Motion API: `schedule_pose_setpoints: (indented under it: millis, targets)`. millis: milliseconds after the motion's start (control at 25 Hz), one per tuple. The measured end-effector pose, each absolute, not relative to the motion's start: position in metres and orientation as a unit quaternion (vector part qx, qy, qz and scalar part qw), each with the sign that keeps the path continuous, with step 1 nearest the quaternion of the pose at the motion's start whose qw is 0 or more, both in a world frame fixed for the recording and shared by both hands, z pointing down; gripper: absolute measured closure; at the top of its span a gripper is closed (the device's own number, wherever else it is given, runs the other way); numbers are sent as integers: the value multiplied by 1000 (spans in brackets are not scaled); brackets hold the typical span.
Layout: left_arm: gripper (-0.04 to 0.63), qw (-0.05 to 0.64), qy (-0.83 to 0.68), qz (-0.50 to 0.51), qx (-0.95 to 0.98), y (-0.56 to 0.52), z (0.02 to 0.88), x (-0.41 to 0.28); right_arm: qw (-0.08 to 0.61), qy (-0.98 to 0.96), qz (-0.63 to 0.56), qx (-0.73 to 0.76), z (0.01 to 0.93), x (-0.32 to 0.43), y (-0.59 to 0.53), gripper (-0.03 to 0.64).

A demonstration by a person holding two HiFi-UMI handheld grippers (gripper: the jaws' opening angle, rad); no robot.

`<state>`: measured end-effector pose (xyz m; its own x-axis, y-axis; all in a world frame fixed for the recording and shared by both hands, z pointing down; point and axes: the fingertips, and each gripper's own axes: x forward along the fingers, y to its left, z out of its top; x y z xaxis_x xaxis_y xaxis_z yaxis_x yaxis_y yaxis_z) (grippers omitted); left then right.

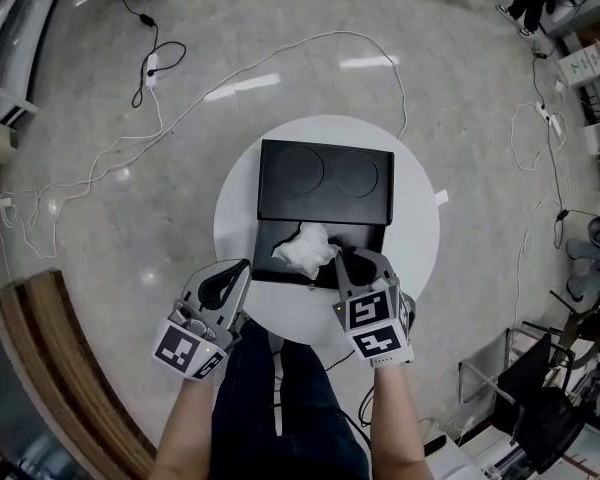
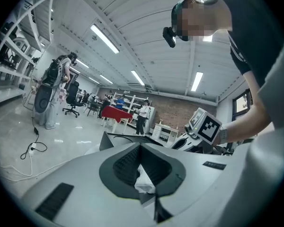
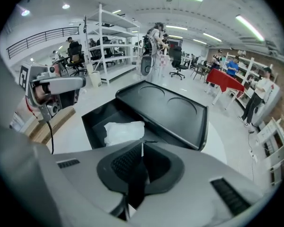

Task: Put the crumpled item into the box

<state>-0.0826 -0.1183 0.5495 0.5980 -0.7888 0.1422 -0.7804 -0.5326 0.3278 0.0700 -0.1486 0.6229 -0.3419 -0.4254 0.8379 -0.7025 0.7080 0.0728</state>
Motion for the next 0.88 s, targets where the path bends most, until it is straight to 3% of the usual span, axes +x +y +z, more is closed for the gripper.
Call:
schedule_pose_setpoints:
  millis: [280, 680, 880]
  targets:
    - [597, 167, -446, -13, 879, -119, 526, -76, 407, -824, 168, 357, 599, 76, -139, 611]
    - [597, 150, -451, -14, 880, -116, 485, -77, 171, -885, 259, 346, 511, 63, -132, 612]
    - [597, 137, -452, -20, 881, -119, 458, -82, 130, -899, 229, 350, 469, 63, -131, 612]
